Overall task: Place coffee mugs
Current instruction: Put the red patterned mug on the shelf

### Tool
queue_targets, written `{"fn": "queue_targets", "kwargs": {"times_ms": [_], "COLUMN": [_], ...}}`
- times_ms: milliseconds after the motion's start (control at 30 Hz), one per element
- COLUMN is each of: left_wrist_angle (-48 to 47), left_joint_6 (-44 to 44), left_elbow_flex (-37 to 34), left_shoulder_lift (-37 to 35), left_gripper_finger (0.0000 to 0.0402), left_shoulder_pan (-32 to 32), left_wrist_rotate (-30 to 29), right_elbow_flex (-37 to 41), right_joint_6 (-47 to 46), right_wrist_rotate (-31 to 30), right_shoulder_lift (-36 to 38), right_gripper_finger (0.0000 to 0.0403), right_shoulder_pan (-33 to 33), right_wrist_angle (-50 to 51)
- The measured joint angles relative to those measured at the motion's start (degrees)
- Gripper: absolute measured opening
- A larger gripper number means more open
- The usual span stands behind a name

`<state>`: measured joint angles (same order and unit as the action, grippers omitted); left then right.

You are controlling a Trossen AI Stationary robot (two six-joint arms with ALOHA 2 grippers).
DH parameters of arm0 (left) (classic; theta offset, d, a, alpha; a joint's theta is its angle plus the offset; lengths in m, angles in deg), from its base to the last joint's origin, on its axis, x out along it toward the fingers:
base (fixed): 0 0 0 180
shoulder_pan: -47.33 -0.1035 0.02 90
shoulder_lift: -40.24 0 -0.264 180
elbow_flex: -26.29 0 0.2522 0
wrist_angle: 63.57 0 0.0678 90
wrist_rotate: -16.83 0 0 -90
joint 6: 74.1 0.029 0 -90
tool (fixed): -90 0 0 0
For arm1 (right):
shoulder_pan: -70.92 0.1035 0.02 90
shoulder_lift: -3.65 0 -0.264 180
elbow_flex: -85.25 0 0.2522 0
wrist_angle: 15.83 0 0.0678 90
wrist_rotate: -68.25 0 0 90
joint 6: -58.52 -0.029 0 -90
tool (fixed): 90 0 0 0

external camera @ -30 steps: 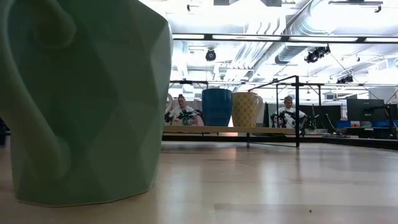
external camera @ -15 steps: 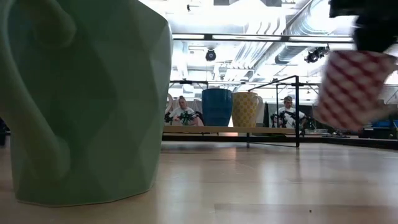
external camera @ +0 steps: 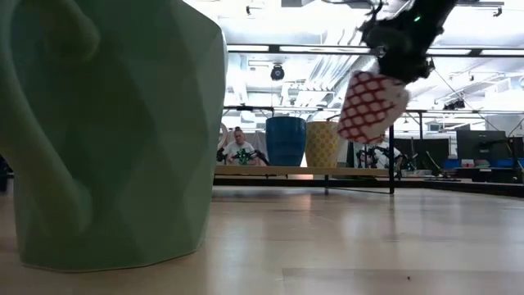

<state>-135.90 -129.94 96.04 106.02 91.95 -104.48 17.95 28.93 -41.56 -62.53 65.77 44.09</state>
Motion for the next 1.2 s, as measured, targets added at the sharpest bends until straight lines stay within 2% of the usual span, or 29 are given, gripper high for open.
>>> {"fn": "queue_targets", "kwargs": {"times_ms": [133,267,500,633,833,1200], "left_wrist_angle": [-0.09,-0.02,-0.04,-0.04,-0.02,-0.02], "left_joint_6": [0.59,2.04,2.05,2.04,2.03,2.03], "left_elbow_flex": [0.00,0.00,0.00,0.00,0.00,0.00], "left_shoulder_lift": [0.01,0.00,0.00,0.00,0.00,0.00], "left_gripper_finger": [0.0133,0.0133,0.0133,0.0133,0.0133,0.0133], "left_shoulder_pan": [0.01,0.02,0.02,0.02,0.02,0.02], "left_wrist_rotate": [0.00,0.00,0.02,0.02,0.04,0.04], "right_elbow_flex": [-0.02,-1.98,-13.46,-17.55,-18.51,-18.56], "right_joint_6": [4.25,5.48,9.24,11.76,13.13,13.57], "right_wrist_rotate": [5.33,8.35,7.30,6.76,6.53,5.24], "right_shoulder_lift": [-2.24,-5.97,-15.58,-20.23,-23.81,-23.84], "right_gripper_finger": [0.0000,0.0000,0.0000,0.0000,0.0000,0.0000], "right_shoulder_pan": [-7.08,-10.77,-13.18,-14.20,-14.10,-15.87], "right_wrist_angle": [-4.55,-4.16,5.25,9.30,10.13,10.34]}}
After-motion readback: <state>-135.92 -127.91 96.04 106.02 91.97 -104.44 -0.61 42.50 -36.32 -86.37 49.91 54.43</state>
